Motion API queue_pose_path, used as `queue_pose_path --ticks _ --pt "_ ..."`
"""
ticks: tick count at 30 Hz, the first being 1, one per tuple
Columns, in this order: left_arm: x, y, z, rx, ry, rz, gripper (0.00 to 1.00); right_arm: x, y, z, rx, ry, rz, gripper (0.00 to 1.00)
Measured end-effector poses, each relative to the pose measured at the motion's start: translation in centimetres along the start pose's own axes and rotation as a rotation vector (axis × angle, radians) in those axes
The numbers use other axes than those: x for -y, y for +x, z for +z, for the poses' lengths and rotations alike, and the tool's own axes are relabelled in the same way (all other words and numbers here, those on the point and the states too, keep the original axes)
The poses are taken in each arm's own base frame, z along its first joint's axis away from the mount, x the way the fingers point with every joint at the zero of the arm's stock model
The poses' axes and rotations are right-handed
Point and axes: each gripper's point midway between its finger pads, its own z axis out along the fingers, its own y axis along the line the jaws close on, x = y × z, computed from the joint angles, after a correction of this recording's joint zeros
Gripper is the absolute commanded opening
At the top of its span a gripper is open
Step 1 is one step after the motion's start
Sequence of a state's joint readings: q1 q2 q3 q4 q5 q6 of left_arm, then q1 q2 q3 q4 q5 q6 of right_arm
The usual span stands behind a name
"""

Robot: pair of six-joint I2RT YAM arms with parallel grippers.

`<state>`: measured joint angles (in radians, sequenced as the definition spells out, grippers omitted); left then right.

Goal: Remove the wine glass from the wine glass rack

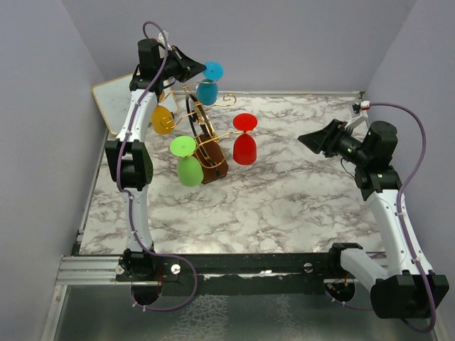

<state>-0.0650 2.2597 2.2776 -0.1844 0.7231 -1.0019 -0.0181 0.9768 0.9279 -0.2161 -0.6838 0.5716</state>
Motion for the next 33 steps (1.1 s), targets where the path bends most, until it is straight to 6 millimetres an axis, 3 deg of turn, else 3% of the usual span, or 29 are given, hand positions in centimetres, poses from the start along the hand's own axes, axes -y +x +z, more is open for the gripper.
queue_pose_path --ticks 33 --pt "0.7 1.6 0.6 -0.048 0.022 0.001 0.00 0.4 0.3 0.1 -0.001 0.008 0.008 0.50"
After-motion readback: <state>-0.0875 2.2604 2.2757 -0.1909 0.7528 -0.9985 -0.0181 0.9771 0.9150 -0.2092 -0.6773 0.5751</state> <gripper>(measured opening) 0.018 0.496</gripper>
